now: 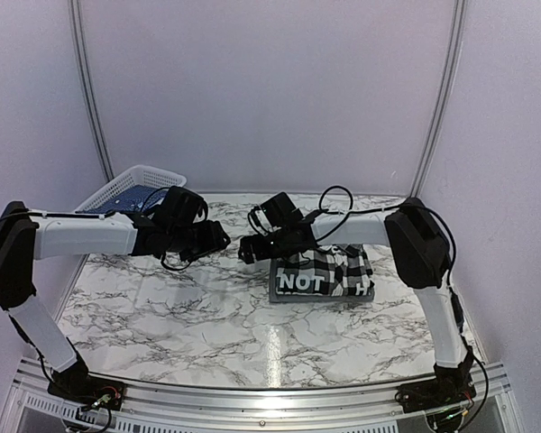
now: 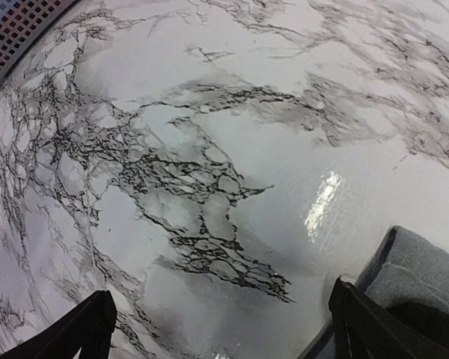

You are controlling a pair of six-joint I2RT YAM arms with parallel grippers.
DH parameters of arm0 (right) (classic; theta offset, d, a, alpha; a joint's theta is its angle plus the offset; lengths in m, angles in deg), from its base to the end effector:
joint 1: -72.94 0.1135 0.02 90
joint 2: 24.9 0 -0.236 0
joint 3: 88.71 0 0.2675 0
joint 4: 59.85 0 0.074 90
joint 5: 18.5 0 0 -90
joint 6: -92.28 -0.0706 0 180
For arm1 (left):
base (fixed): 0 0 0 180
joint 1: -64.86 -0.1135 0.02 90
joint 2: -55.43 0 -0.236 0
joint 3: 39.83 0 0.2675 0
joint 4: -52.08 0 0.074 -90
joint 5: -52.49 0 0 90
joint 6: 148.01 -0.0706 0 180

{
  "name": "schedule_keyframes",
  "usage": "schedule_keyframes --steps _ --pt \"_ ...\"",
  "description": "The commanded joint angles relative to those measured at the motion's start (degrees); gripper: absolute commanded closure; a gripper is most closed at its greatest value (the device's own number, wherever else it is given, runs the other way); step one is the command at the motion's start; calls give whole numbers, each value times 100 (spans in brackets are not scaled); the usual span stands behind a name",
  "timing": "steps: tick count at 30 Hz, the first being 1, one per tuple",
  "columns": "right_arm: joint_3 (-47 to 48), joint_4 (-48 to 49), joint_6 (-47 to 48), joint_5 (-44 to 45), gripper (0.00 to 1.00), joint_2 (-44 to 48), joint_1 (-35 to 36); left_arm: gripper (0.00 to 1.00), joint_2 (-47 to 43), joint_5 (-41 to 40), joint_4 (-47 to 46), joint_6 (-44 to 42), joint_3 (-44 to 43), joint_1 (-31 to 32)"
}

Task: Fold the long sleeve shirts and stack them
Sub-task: Move the square-folded shirt to the corner of the board.

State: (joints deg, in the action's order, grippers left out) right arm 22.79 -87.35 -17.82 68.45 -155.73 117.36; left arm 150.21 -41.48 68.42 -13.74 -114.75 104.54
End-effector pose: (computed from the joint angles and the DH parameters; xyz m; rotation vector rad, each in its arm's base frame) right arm 0.3728 0.3705 0.0981 -0.5458 2.4093 0.5772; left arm 0.3170 -0.2566 0.1725 -0.1326 2.2976 -0.7215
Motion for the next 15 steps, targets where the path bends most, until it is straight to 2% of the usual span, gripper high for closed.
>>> schedule_keyframes --steps 1,8,15 --pt "-71 48 -145 -193 1 16 -193 36 -135 12 128 -82 54 -42" --pt "-555 29 -191 -344 1 181 -232 36 -47 52 111 -66 -9 -39" --pt "-1622 322 -529 -108 2 836 -338 36 -15 54 103 -64 -19 -44"
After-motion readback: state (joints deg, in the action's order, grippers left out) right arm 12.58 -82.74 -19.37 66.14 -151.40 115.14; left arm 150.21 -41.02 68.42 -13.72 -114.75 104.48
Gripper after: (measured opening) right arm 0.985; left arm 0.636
